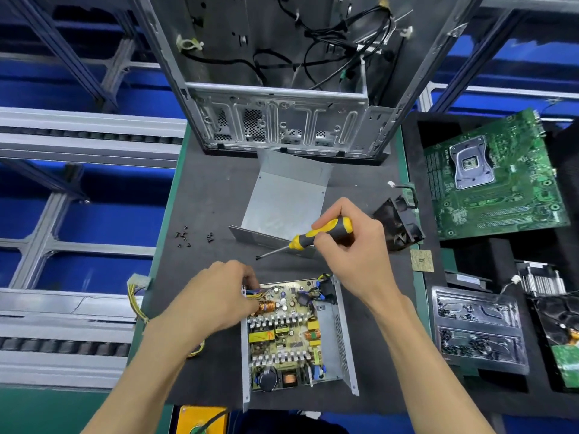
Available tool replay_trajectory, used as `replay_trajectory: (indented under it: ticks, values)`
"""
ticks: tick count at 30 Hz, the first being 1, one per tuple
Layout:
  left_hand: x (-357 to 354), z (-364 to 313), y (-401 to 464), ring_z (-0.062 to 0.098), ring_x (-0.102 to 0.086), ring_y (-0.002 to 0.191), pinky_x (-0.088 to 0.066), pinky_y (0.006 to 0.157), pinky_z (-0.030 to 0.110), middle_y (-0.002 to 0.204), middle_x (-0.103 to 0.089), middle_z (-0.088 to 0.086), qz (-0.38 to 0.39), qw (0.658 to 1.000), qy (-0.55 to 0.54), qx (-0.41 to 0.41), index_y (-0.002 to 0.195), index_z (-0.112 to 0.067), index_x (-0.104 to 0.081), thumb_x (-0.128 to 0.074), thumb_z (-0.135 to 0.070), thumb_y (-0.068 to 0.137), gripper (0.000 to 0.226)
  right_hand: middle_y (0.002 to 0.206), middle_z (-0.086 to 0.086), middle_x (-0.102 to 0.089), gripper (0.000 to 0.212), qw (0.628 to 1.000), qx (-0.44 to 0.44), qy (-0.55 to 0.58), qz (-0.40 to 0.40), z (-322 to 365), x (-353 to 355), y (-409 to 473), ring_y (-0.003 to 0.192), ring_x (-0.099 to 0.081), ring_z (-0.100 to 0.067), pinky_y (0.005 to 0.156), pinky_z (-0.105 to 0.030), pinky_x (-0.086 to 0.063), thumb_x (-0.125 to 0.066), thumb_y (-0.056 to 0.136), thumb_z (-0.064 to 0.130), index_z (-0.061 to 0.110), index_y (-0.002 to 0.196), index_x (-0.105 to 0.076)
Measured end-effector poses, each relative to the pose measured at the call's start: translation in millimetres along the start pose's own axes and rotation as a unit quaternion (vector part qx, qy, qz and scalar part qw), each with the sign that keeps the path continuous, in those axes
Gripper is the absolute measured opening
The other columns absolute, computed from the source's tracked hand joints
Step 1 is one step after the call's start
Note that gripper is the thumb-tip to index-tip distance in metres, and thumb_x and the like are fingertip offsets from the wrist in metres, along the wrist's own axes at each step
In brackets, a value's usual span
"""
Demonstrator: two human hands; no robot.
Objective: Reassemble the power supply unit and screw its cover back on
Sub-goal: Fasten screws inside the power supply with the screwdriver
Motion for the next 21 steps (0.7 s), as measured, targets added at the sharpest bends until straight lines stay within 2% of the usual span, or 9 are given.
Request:
replay_trajectory:
  ticks: [3,9,12,14,15,17,21]
  values:
    - [-4.9,-0.5,1.9,0.03,-0.061,0.111,-0.045,0.08,0.03,0.125,-0.062,0.007,-0.032,0.999,0.036,0.017,0.12,-0.029,-0.061,-0.066,-0.027,0.087,0.033,0.053,-0.003,-0.055,0.006,1.0,0.0,-0.01,0.001,-2.3,1.2,1.2,0.046,-0.031,-0.008,0.046,-0.015,-0.029,-0.058,0.077,0.025,0.019,0.078,-0.058]
    - [-0.7,-8.1,3.0,0.03,-0.061,0.109,-0.042,0.075,0.028,0.121,-0.061,0.008,-0.071,0.997,0.039,-0.001,0.124,-0.026,-0.064,-0.06,-0.018,0.092,0.033,0.052,-0.007,-0.053,0.008,0.999,0.006,-0.034,-0.006,-3.5,7.0,2.5,0.048,-0.035,-0.022,0.048,-0.016,-0.029,-0.059,0.078,0.025,0.017,0.078,-0.058]
    - [-0.2,-14.1,3.6,0.031,-0.062,0.107,-0.043,0.075,0.029,0.119,-0.063,0.008,-0.077,0.996,0.04,-0.018,0.123,-0.025,-0.065,-0.058,-0.017,0.093,0.032,0.051,-0.006,-0.053,0.007,0.999,0.006,-0.035,-0.003,-3.3,8.6,0.3,0.045,-0.036,-0.021,0.048,-0.015,-0.03,-0.059,0.078,0.024,0.017,0.079,-0.058]
    - [0.5,-13.6,2.8,0.03,-0.062,0.099,-0.041,0.072,0.029,0.108,-0.065,0.004,-0.08,0.996,0.028,-0.019,0.119,-0.027,-0.067,-0.058,-0.018,0.092,0.03,0.05,0.001,-0.053,0.006,0.999,0.012,-0.035,0.002,-2.5,8.2,-1.7,0.042,-0.033,-0.01,0.048,-0.011,-0.029,-0.06,0.078,0.022,0.016,0.079,-0.058]
    - [1.3,-12.9,2.5,0.027,-0.061,0.09,-0.041,0.069,0.028,0.096,-0.063,-0.001,-0.085,0.996,0.02,-0.019,0.116,-0.028,-0.068,-0.059,-0.018,0.091,0.028,0.05,0.007,-0.051,0.005,0.999,0.016,-0.039,0.005,-2.3,7.4,-2.6,0.041,-0.033,-0.007,0.048,-0.009,-0.028,-0.06,0.078,0.021,0.016,0.079,-0.058]
    - [3.6,-12.3,2.5,0.02,-0.053,0.072,-0.039,0.064,0.027,0.076,-0.05,-0.01,-0.094,0.995,0.011,-0.027,0.11,-0.028,-0.069,-0.061,-0.018,0.089,0.025,0.051,0.012,-0.049,0.005,0.999,0.019,-0.049,0.011,-2.6,5.4,-4.5,0.041,-0.034,-0.006,0.048,-0.008,-0.028,-0.06,0.079,0.02,0.016,0.079,-0.057]
    - [7.8,-12.0,2.2,0.006,-0.045,0.058,-0.028,0.046,0.019,0.071,-0.05,-0.011,-0.09,0.995,-0.006,-0.033,0.095,-0.032,-0.065,-0.067,-0.024,0.085,0.013,0.053,0.004,-0.054,0.006,0.998,0.013,-0.054,0.027,-6.2,1.6,-6.4,0.041,-0.035,-0.008,0.049,-0.009,-0.028,-0.062,0.079,0.022,0.017,0.081,-0.057]
Point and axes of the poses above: each hand's wrist, its own y-axis towards the middle knuckle, its own x-axis out of the back of the hand, z = x × y, the point moved 9 cm from there along y, towards the middle knuckle
